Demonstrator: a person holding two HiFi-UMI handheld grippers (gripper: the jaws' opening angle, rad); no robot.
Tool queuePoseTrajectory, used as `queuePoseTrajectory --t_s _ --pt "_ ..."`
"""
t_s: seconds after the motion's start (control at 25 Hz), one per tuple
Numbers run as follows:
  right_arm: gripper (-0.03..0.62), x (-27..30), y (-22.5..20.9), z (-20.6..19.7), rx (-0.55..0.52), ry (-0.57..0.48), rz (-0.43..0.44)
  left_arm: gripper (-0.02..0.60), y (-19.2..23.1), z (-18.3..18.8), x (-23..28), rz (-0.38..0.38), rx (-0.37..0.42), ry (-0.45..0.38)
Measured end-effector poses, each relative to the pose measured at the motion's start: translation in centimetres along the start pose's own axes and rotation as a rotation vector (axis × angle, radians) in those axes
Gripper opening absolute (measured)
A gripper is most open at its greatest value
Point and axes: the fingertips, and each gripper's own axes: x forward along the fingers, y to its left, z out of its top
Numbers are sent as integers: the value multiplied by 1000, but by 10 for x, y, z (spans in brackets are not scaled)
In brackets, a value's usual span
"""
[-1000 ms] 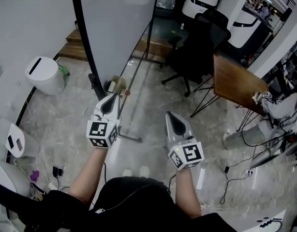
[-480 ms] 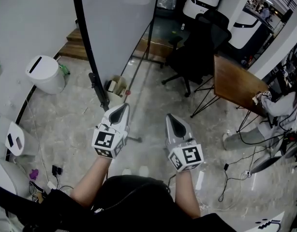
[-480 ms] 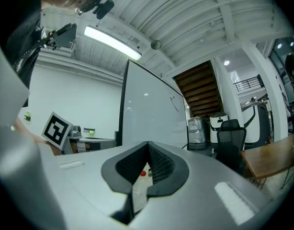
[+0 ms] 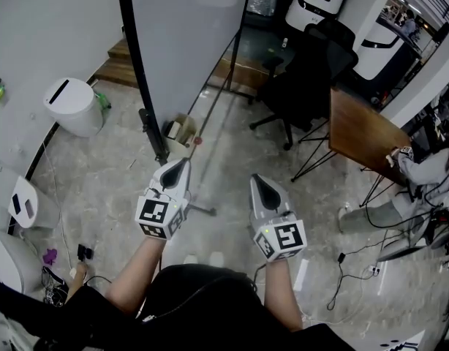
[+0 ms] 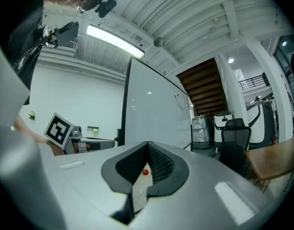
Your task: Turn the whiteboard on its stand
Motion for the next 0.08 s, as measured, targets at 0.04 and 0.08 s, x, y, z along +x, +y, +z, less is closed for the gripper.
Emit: queuePoseTrajectory --t_s 0.04,0.08 --pt "6 2 0 -1 -1 1 3 5 2 -1 1 4 -3 2" --pt "6 5 -1 -1 -1 2 7 5 4 -2 2 7 -5 4"
